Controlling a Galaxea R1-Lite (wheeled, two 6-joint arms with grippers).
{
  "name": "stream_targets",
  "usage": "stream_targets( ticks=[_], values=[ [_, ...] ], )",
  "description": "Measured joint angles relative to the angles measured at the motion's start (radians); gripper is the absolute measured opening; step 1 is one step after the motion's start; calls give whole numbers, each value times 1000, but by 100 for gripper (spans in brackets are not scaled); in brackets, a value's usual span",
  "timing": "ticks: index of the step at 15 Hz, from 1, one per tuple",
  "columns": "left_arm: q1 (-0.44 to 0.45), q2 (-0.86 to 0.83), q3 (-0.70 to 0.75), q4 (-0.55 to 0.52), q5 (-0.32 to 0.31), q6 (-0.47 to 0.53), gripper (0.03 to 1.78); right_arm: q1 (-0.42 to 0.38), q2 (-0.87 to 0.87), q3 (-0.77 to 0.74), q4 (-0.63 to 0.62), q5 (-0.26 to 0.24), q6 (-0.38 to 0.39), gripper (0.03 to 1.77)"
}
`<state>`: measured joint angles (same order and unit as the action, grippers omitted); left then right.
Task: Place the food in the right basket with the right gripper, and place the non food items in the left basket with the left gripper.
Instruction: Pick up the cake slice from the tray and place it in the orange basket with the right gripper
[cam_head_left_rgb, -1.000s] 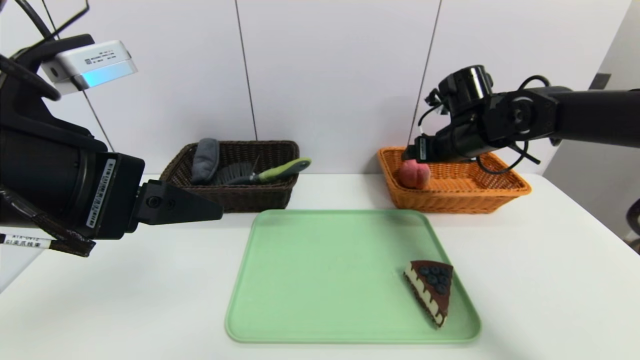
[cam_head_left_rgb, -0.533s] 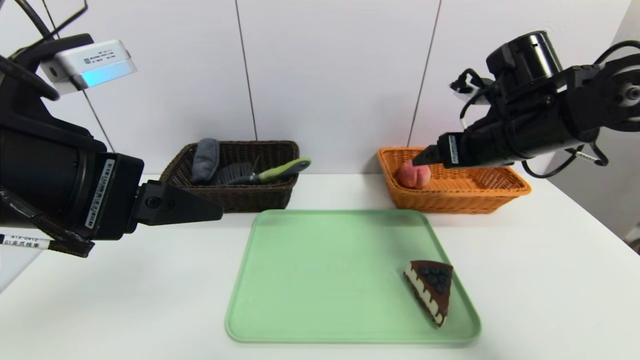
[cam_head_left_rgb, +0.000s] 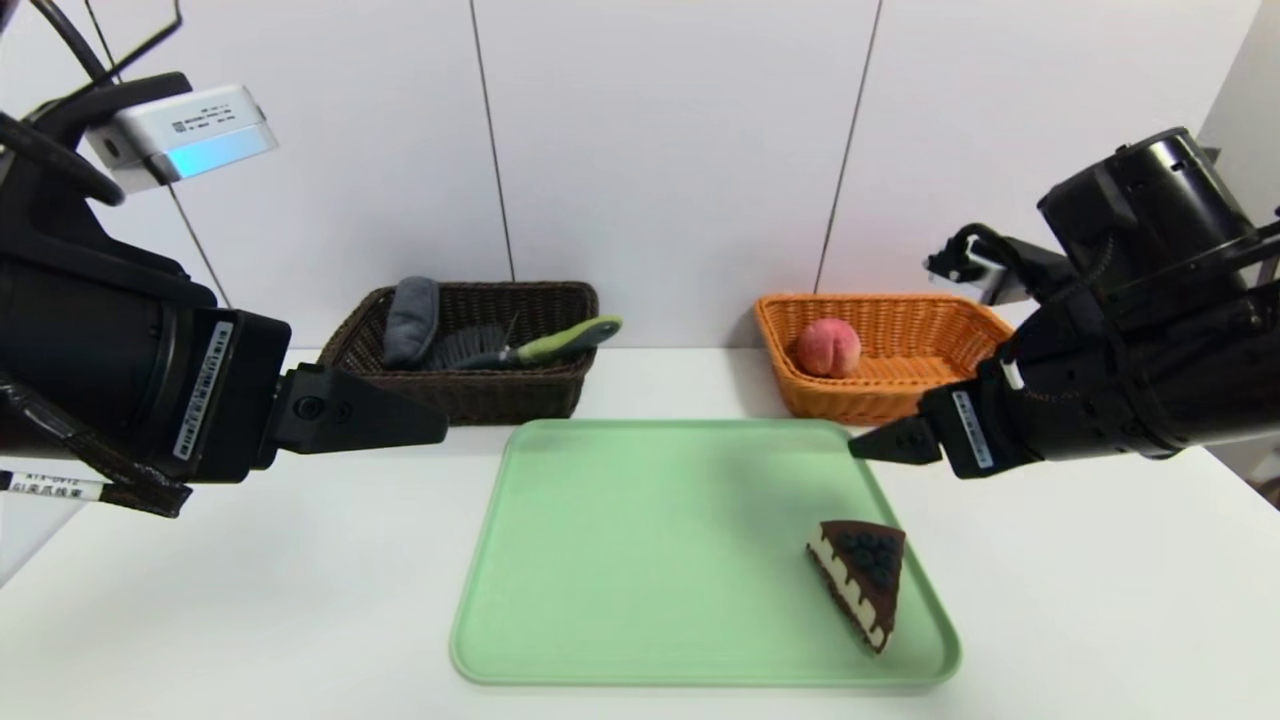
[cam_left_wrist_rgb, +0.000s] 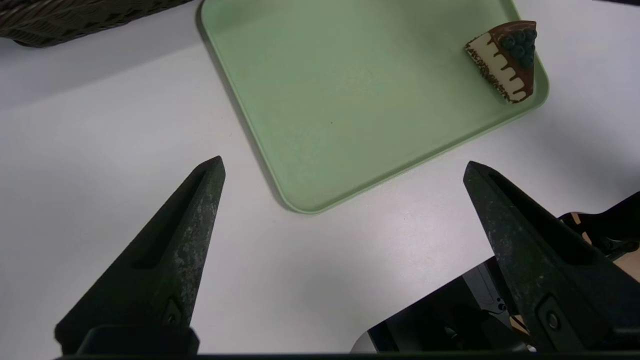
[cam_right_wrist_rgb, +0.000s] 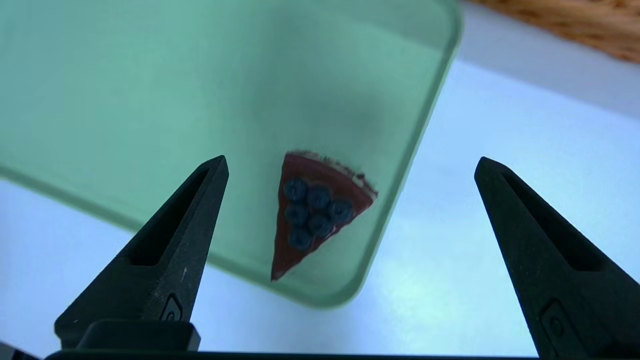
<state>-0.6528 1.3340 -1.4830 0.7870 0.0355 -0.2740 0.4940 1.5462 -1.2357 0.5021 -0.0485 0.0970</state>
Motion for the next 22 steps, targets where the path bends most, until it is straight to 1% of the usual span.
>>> stream_targets(
  ticks=[5,8,9,12,14,18,22],
  values=[
    [-1,0,1,-1,-1,1,169,70,9,95,-11,-10,-1,169],
    [-1,0,1,-1,0,0,169,85,57,112,-55,-12,-1,169],
    [-1,0,1,-1,1,0,169,88,77,116,-74,-19,-2,169],
    [-1,0,1,-1,0,0,169,106,141,129,-117,-79,-3,169],
    [0,0,2,-1,0,0,169,111,185,135,-133,-97,-3,169],
    [0,0,2,-1,0,0,169,113,236,147,-135,-100,-15,169],
    [0,0,1,-1,0,0,169,112,250,151,-135,-101,-29,169]
  ],
)
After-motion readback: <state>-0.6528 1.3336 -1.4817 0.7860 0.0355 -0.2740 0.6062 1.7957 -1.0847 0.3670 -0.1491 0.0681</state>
